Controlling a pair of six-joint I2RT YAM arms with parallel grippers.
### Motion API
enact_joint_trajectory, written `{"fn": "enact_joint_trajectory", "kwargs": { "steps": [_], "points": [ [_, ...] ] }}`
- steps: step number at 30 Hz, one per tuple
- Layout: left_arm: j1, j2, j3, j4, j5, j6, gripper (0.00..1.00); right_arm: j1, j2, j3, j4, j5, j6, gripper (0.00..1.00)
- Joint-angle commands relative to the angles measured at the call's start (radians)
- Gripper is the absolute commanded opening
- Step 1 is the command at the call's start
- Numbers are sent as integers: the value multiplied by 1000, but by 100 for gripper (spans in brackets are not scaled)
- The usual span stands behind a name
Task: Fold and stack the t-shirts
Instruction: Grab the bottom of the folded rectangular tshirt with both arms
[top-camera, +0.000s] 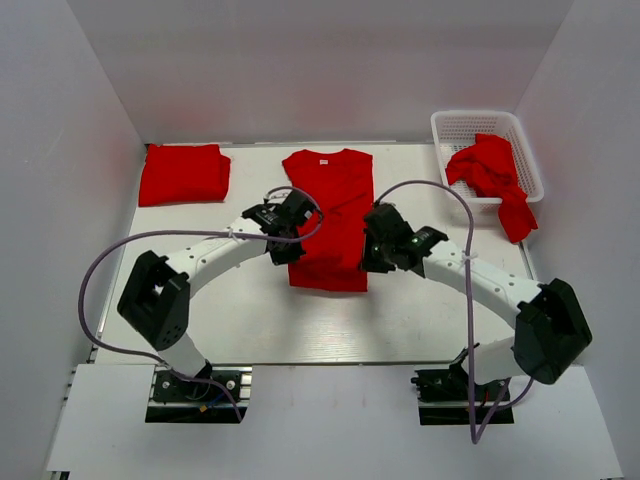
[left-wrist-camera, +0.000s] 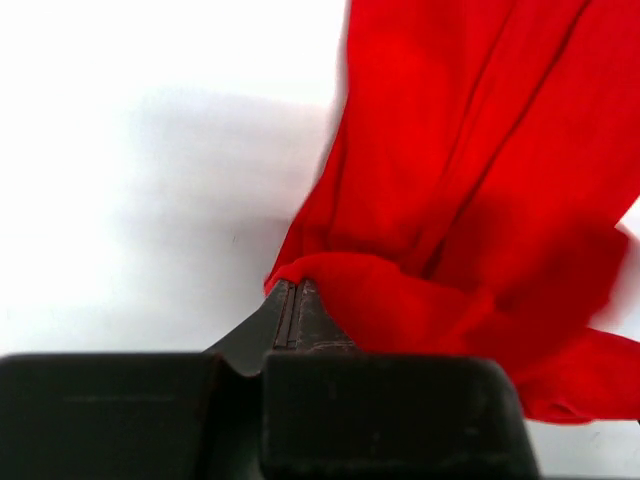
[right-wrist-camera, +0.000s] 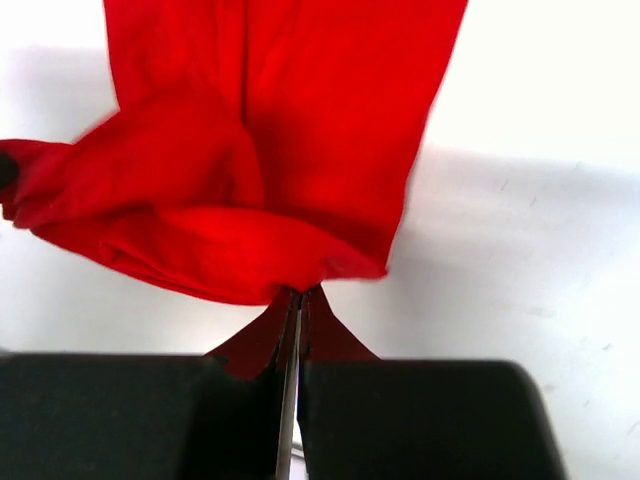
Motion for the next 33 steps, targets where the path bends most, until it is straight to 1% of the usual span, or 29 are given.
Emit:
{"fn": "enact_joint_trajectory", "kwargs": {
  "steps": [1, 3, 4, 10, 13, 15, 16, 19, 23, 24, 26, 28, 29, 30, 33],
  "points": [
    [32, -2, 58, 93, 4, 105, 0, -49, 46, 81, 23, 23, -80, 0],
    [48, -2, 69, 178, 31, 141, 0, -76, 66, 113, 35, 11, -111, 0],
    [58, -2, 69, 205, 43, 189, 0, -88, 87, 132, 40, -2, -115, 0],
    [80, 91, 170, 267, 44, 296, 0, -155, 158, 195, 70, -55, -163, 0],
    [100, 128, 230, 307, 79, 347, 0, -183, 199, 224, 76, -71, -187, 0],
    [109, 172, 265, 307, 79, 347, 0, -201, 209, 248, 83, -86, -198, 0],
    [109, 188, 308, 278, 64, 356, 0, -208, 215, 256, 80, -88, -209, 0],
    [131, 241, 356, 239, 44, 356, 0, -235, 258, 305, 80, -100, -229, 0],
    [164, 261, 365, 239, 33, 356, 0, -261, 310, 350, 81, -138, -243, 0],
    [177, 262, 365, 251, 33, 356, 0, -275, 327, 365, 84, -175, -250, 0],
    [187, 272, 365, 274, 33, 356, 0, -284, 345, 377, 87, -189, -256, 0],
    [200, 281, 345, 313, 89, 407, 0, -295, 370, 393, 84, -206, -258, 0],
    [200, 281, 345, 374, 118, 437, 0, -307, 379, 400, 86, -210, -264, 0],
    [200, 303, 334, 391, 145, 477, 0, -309, 393, 408, 87, -226, -267, 0],
    [209, 350, 362, 414, 169, 500, 0, -324, 431, 434, 89, -249, -275, 0]
  ]
}}
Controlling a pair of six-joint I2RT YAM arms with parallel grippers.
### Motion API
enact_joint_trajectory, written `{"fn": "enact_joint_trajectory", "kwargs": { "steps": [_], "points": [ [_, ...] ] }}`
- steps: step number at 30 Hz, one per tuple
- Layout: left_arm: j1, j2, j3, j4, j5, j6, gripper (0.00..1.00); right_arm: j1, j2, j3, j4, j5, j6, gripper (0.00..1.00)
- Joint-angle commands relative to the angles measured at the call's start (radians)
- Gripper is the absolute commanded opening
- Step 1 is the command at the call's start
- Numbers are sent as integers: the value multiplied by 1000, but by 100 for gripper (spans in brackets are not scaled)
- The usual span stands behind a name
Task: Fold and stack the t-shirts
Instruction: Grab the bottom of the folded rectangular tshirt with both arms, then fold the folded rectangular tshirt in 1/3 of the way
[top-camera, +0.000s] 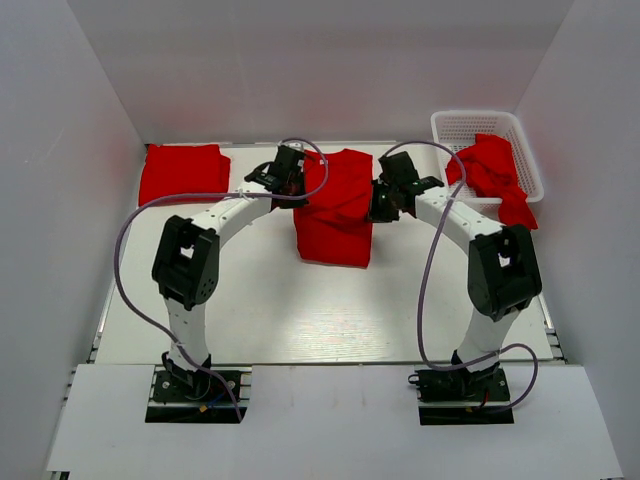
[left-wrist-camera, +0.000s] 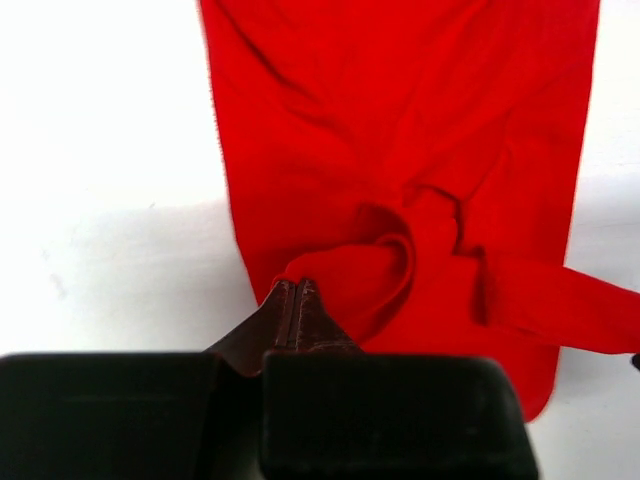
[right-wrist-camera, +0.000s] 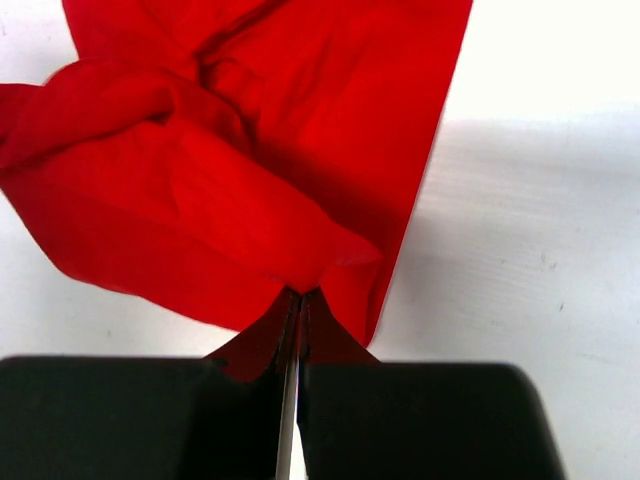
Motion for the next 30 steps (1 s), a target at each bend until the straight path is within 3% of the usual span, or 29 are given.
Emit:
{"fn": "enact_joint_trajectory", "kwargs": {
  "steps": [1, 15, 17, 18, 20, 21, 22, 24, 25, 26, 27, 30],
  "points": [
    [4, 49, 41, 66, 56, 69, 0, -17, 44, 62, 18, -51, -38, 0],
    [32, 175, 136, 25, 31, 107, 0, -70, 202, 189, 11, -108, -67, 0],
    [41, 196, 184, -10, 31, 95, 16, -70, 223, 215, 19, -112, -76, 0],
    [41, 206, 196, -21, 31, 95, 19, -74, 228, 224, 8, -120, -87, 10],
    [41, 218, 234, -43, 42, 95, 40, -76, 243, 252, -10, -112, -91, 41],
    [50, 218, 247, -56, 42, 95, 47, -79, 245, 270, -16, -111, -104, 44],
    [50, 218, 271, -57, 42, 95, 64, -77, 240, 292, -18, -109, -104, 48],
    [50, 218, 297, -86, 42, 95, 75, -76, 234, 332, -44, -108, -113, 56],
    [50, 218, 315, -104, 28, 95, 99, -76, 231, 339, -48, -105, -125, 68],
    [59, 209, 325, -118, 28, 95, 99, -76, 222, 346, -64, -106, -130, 83],
    [59, 200, 325, -130, 17, 95, 99, -73, 207, 346, -73, -108, -137, 90],
    [59, 161, 311, -161, -2, 95, 99, -70, 145, 301, -78, -123, -159, 90]
  ]
}}
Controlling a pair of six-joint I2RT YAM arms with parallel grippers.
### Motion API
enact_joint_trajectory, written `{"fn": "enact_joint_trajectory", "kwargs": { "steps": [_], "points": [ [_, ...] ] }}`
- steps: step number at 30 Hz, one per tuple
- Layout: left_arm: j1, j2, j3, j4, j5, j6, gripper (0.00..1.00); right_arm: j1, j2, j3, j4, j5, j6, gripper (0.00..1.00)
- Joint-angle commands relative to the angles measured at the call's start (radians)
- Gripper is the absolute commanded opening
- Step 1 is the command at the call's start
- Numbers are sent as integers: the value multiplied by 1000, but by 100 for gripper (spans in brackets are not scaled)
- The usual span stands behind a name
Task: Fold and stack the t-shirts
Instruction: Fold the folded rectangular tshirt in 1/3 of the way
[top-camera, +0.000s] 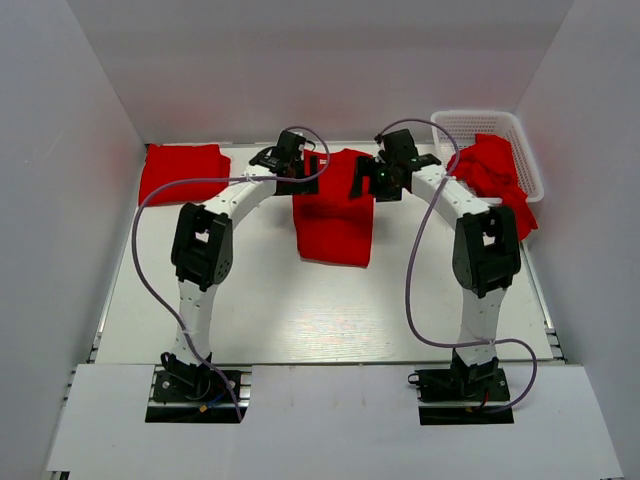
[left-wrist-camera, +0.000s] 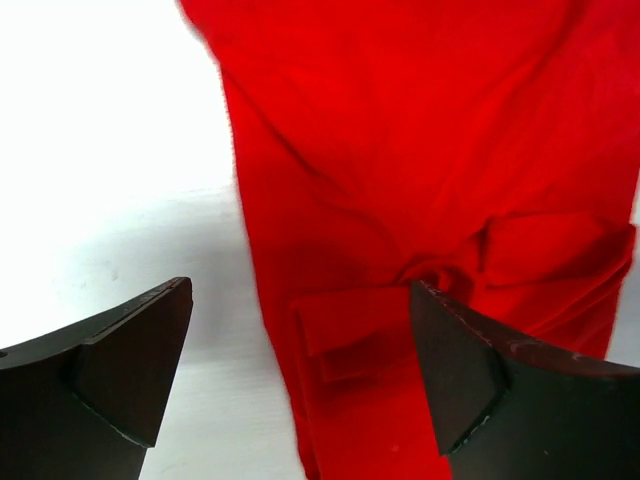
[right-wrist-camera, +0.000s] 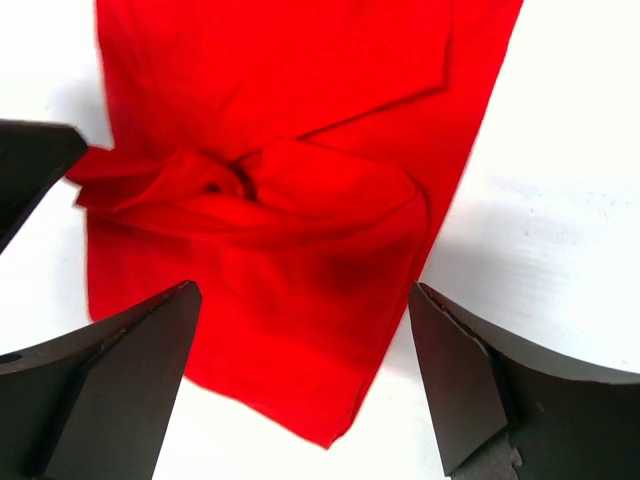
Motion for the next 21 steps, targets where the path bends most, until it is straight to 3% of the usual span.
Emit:
{"fn": "enact_joint_trajectory", "kwargs": {
  "steps": [1, 5, 9, 16, 21],
  "points": [
    [5, -115, 4, -72, -30, 3, 99, 4, -105, -44, -31, -36, -44, 90],
    [5, -236, -93, -95, -20, -10, 99, 25, -220, -201, 18, -143, -49, 90],
    [5, -409, -322, -108, 3, -85, 99, 67, -234, -279, 68, -228, -88, 90],
    [-4, -788, -806, -95, 24, -169, 99, 182, -116, -170, 99, -268, -115, 90],
    [-14, -936, -941, -138, 47, -217, 99, 202, -27, -90, 148, -273, -89, 90]
  ]
}}
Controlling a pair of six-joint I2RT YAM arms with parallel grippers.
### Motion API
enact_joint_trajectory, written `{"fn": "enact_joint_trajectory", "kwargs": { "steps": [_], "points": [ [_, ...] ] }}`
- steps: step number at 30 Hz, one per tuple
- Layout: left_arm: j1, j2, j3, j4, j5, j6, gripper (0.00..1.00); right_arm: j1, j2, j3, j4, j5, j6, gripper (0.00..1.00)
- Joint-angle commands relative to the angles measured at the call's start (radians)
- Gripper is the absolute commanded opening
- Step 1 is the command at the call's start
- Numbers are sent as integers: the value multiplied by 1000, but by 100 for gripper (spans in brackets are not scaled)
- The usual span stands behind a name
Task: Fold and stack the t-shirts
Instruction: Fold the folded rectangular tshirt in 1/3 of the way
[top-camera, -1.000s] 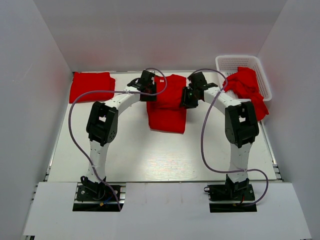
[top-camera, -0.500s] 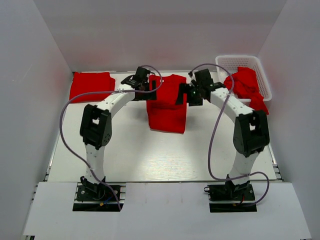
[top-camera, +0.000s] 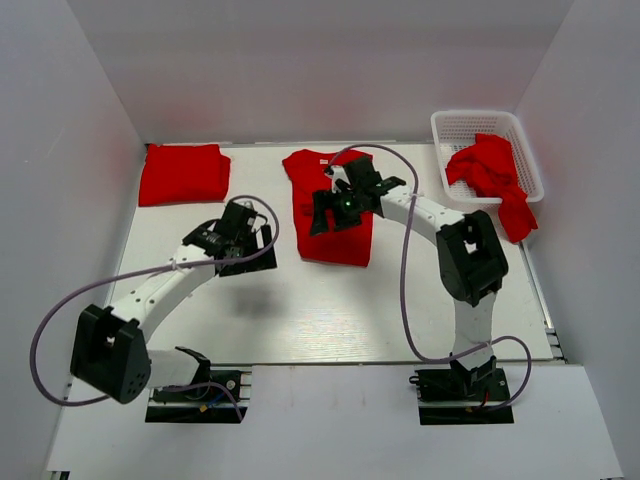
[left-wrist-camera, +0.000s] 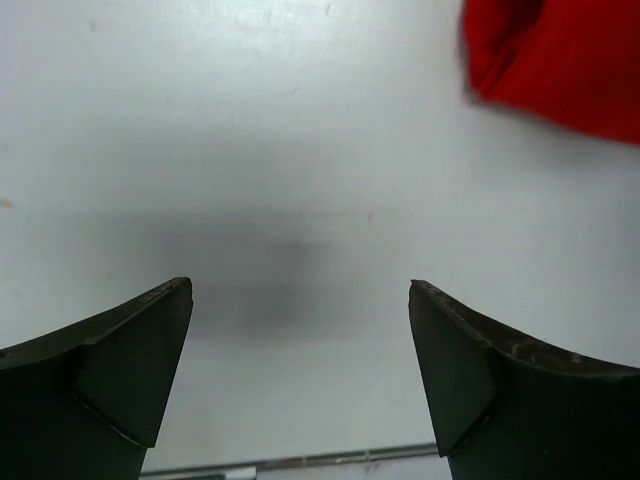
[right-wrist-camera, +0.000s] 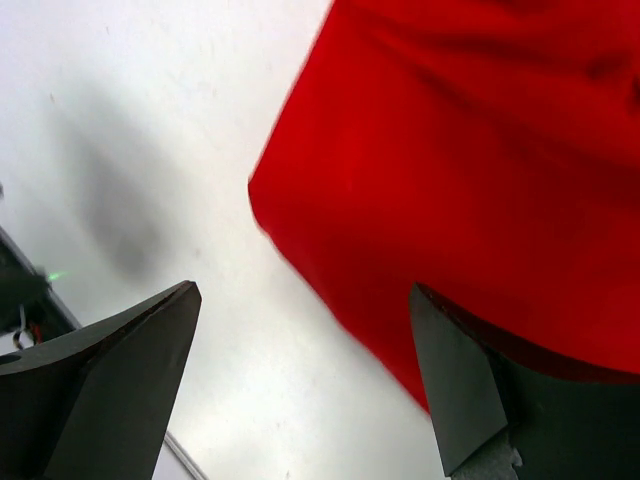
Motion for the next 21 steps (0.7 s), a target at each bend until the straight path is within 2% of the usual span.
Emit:
{"fn": "enact_joint_trajectory", "kwargs": {
  "steps": [1, 4, 10, 16, 21],
  "points": [
    [-10, -98, -59, -40, 40, -47, 99, 0, 72, 92, 85, -25, 0, 90],
    [-10, -148, -94, -52, 49, -57, 99, 7, 134, 132, 116, -42, 20, 90],
    [0, -150, -94, -83, 17, -66, 99, 10, 231, 265, 131, -39, 26, 90],
    [0, -104, -73, -92, 17, -55, 99, 0, 265, 287, 272, 103, 99, 90],
    [0, -104, -73, -92, 17, -55, 99, -5, 308, 347, 297, 226, 146, 90]
  ]
}}
